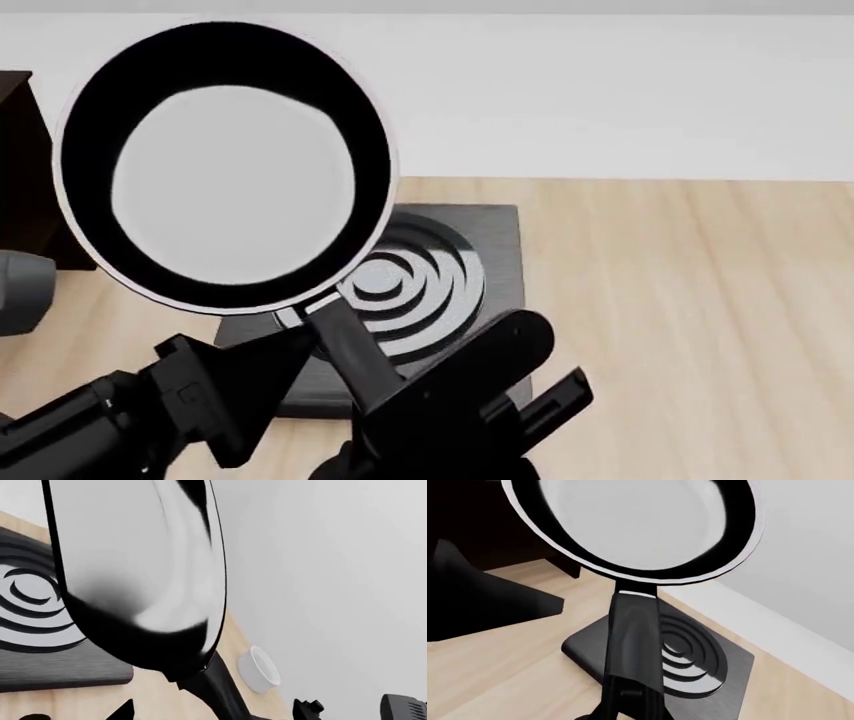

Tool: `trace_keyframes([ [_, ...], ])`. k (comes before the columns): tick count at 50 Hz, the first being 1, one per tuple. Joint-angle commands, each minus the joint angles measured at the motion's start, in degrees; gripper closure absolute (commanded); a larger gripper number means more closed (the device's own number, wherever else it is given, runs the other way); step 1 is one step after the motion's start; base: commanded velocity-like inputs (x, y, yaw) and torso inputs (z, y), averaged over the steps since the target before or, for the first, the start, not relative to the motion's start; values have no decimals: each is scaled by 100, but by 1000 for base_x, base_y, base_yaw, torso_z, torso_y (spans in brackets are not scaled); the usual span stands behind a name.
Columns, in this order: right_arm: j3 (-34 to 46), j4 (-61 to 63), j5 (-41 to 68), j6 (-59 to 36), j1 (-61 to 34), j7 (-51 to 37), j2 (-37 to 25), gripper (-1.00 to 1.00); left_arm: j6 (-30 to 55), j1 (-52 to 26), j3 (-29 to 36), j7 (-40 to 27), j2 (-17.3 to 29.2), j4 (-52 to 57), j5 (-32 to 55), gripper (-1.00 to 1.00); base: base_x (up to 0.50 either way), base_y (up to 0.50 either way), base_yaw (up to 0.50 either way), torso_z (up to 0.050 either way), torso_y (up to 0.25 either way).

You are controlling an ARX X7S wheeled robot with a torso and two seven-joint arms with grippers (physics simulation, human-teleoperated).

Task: Put the frying pan on the cabinet shelf.

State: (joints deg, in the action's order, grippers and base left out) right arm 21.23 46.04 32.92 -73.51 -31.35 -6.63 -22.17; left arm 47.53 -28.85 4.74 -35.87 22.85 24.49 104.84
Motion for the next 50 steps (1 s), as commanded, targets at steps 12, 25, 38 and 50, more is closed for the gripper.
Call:
trace_keyframes([
  [12, -15, 91, -315, 280, 42, -305, -31, 100, 11, 153, 340, 355, -185, -487, -502, -100, 0, 0, 0, 0, 2],
  [25, 79, 100, -315, 387, 124, -321, -78, 100, 26, -56, 519, 297, -320, -606, -469, -100, 0, 0, 0, 1, 2],
  [38, 130, 29, -358, 622, 292, -326, -149, 100, -30, -168, 605, 346, -422, -736, -519, -100, 0, 0, 0, 1, 2],
  [50, 110, 24, -355, 750, 418, -359, -181, 100, -105, -144, 650, 504, -469, -917, -638, -100, 0, 0, 0, 0, 1],
])
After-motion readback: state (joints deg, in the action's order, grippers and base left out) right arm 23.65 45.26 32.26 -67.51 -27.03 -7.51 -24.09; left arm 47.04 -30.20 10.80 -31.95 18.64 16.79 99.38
